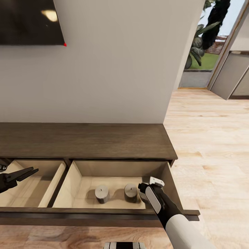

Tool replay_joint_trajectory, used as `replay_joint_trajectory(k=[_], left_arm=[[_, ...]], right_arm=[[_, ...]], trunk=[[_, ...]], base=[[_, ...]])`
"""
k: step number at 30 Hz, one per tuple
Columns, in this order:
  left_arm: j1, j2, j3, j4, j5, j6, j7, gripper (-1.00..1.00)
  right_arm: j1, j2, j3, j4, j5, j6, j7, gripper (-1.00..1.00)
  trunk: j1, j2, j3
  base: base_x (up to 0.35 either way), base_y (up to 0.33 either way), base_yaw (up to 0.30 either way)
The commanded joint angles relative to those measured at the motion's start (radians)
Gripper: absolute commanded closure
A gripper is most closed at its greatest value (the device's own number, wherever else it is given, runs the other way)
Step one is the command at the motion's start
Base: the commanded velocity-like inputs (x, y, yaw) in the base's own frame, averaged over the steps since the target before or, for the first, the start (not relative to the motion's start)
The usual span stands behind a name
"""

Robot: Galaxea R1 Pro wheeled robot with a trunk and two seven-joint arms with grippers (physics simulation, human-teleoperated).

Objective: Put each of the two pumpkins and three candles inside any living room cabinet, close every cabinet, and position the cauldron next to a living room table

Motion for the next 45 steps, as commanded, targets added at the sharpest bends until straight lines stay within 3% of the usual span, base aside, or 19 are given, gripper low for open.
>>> replay_joint_trajectory(k=[1, 3, 25, 28, 35, 45], left_arm=[[0.0, 0.0, 0.0, 0.0, -0.001, 0.011, -0.004, -1.0], [0.0, 0.0, 0.0, 0.0, -0.001, 0.011, -0.004, -1.0], [0.0, 0.0, 0.001, 0.0, 0.0, 0.011, -0.006, -1.0], [0.0, 0.0, 0.012, 0.0, -0.005, 0.011, -0.036, -1.0], [0.0, 0.001, 0.022, 0.0, -0.01, 0.009, -0.036, -1.0], [0.0, 0.001, 0.023, 0.0, -0.01, 0.009, -0.036, -1.0]], right_arm=[[0.0, 0.0, 0.002, -0.002, -0.006, 0.003, -0.008, 1.0], [0.0, 0.0, 0.002, -0.002, -0.006, 0.003, -0.008, 1.0], [-0.001, 0.0, 0.002, -0.001, -0.006, 0.003, -0.008, 1.0], [-0.001, 0.0, 0.002, -0.001, -0.006, 0.003, -0.008, 1.0], [-0.001, 0.0, 0.002, -0.001, -0.006, 0.003, -0.008, 1.0], [0.0, 0.0, 0.002, -0.001, -0.006, 0.003, -0.008, 1.0]], trunk=[[0.004, -0.007, -0.004], [0.005, -0.008, -0.012], [0.005, -0.008, -0.012], [0.006, -0.009, -0.023], [0.008, -0.01, -0.043], [0.008, -0.01, -0.043]], base=[[0.0, 0.0, 0.0], [0.0, 0.0, 0.0], [0.013, 0.0, 0.0], [0.0, 0.0, 0.0], [0.0, 0.0, 0.0], [0.0, 0.0, 0.0]])
